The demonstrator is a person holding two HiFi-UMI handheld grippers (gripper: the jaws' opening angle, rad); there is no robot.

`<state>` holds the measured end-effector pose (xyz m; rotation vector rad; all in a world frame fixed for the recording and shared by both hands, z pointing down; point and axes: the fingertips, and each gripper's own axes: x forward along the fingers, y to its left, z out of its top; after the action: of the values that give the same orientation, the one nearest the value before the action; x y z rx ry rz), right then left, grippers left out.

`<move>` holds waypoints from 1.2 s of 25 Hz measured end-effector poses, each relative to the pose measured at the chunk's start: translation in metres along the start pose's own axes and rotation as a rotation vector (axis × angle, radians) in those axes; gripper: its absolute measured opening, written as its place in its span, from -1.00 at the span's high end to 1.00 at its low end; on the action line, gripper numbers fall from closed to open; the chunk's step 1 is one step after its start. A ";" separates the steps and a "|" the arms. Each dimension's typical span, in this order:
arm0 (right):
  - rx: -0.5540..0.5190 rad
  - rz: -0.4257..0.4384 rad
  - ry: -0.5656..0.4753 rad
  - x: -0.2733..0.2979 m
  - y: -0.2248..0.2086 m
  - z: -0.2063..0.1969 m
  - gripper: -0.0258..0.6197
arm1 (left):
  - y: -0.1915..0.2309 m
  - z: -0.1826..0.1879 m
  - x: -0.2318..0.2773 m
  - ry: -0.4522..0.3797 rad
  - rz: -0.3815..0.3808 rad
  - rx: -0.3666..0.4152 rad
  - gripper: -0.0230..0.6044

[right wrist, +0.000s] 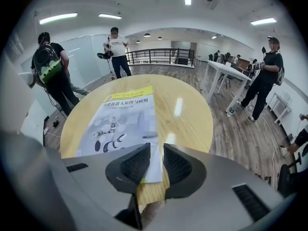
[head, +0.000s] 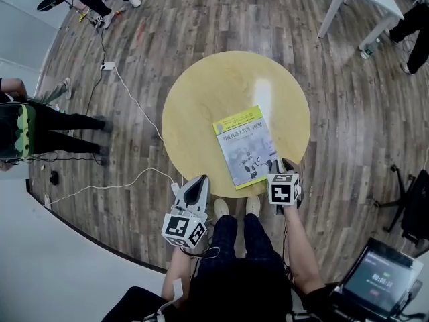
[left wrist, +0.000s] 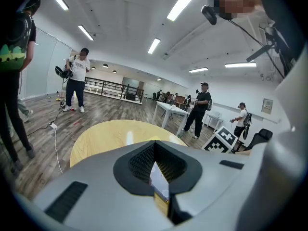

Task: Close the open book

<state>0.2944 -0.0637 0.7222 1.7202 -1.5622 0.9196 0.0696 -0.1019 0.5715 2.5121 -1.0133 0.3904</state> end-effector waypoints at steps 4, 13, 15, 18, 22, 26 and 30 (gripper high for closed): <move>0.001 -0.062 0.018 -0.004 -0.016 -0.003 0.71 | 0.000 0.001 -0.003 -0.005 -0.003 0.003 0.93; 0.059 -0.133 -0.031 -0.028 -0.049 0.004 0.71 | -0.004 0.012 -0.009 -0.031 -0.012 0.014 0.93; 0.075 -0.137 -0.063 -0.038 -0.050 0.013 0.71 | -0.004 0.017 -0.011 -0.038 -0.014 0.021 0.93; 0.070 -0.132 -0.130 -0.056 -0.046 0.035 0.71 | -0.003 0.022 -0.013 -0.046 -0.002 0.042 0.93; 0.066 -0.095 -0.258 -0.090 -0.027 0.071 0.71 | -0.002 0.034 -0.022 -0.074 0.005 0.060 0.93; 0.062 -0.047 -0.384 -0.128 0.000 0.102 0.72 | 0.001 0.050 -0.034 -0.118 0.023 0.077 0.93; 0.051 -0.012 -0.468 -0.161 0.024 0.120 0.73 | 0.004 0.071 -0.049 -0.164 0.043 0.095 0.93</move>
<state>0.2717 -0.0758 0.5219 2.0841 -1.8253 0.5769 0.0403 -0.1084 0.4911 2.6463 -1.1365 0.2532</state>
